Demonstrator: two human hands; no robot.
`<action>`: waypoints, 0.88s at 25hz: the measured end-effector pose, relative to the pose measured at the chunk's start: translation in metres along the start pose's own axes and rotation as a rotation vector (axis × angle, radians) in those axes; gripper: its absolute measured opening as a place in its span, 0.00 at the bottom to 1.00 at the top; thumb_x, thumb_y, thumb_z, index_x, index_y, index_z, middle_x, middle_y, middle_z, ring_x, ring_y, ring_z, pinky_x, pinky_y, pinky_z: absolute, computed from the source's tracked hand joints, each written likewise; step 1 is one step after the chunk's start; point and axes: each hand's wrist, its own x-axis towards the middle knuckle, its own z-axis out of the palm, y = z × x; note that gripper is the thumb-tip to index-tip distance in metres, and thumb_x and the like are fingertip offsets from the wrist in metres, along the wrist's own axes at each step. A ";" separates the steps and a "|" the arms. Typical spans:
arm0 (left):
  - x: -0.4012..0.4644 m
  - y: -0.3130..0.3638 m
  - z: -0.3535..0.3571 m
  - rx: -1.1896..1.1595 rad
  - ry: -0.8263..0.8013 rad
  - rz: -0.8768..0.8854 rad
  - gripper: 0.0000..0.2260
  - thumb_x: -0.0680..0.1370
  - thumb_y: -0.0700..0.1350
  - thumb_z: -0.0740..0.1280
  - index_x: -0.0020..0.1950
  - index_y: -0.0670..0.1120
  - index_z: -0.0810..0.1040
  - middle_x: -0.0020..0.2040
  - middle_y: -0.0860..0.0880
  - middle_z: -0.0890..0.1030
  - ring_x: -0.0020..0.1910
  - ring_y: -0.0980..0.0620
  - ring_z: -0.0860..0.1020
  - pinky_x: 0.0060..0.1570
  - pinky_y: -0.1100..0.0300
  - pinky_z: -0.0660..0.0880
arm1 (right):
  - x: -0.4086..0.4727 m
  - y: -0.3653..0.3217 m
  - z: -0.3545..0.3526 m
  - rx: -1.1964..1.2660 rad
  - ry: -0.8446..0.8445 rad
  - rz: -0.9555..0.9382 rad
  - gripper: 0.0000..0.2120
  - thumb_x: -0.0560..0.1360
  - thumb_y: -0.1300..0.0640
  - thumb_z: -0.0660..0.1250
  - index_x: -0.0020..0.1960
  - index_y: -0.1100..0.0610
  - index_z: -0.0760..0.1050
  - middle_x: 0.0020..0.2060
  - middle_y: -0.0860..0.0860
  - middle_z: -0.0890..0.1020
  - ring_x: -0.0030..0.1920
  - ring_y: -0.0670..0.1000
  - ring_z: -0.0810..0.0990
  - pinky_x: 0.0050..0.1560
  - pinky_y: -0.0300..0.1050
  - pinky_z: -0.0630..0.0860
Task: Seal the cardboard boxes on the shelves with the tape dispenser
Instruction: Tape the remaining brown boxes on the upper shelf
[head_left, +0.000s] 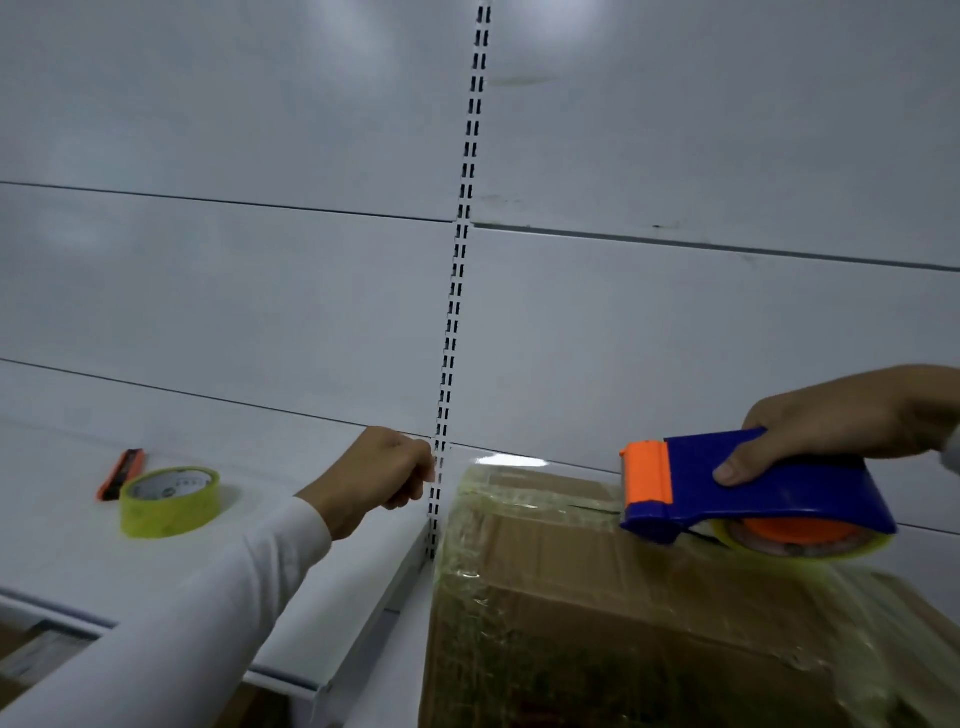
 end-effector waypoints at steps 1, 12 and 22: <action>0.000 -0.005 0.002 0.007 -0.013 -0.012 0.13 0.74 0.39 0.62 0.28 0.42 0.75 0.26 0.44 0.75 0.24 0.52 0.68 0.27 0.61 0.66 | 0.005 0.001 0.004 0.001 -0.009 0.005 0.26 0.66 0.35 0.72 0.50 0.57 0.83 0.44 0.53 0.87 0.41 0.50 0.85 0.42 0.41 0.78; -0.012 -0.041 0.027 -0.093 -0.270 -0.201 0.15 0.75 0.49 0.67 0.31 0.44 0.77 0.28 0.47 0.74 0.27 0.51 0.67 0.32 0.60 0.62 | 0.023 0.014 0.018 0.016 -0.010 -0.002 0.35 0.57 0.30 0.74 0.52 0.57 0.84 0.47 0.55 0.87 0.45 0.55 0.86 0.44 0.43 0.79; -0.011 0.038 0.038 0.506 -0.148 0.327 0.20 0.79 0.57 0.61 0.70 0.53 0.70 0.68 0.55 0.73 0.66 0.57 0.71 0.64 0.63 0.65 | 0.013 0.002 0.024 0.020 0.040 -0.008 0.29 0.62 0.35 0.72 0.50 0.57 0.82 0.42 0.52 0.88 0.40 0.50 0.86 0.39 0.39 0.78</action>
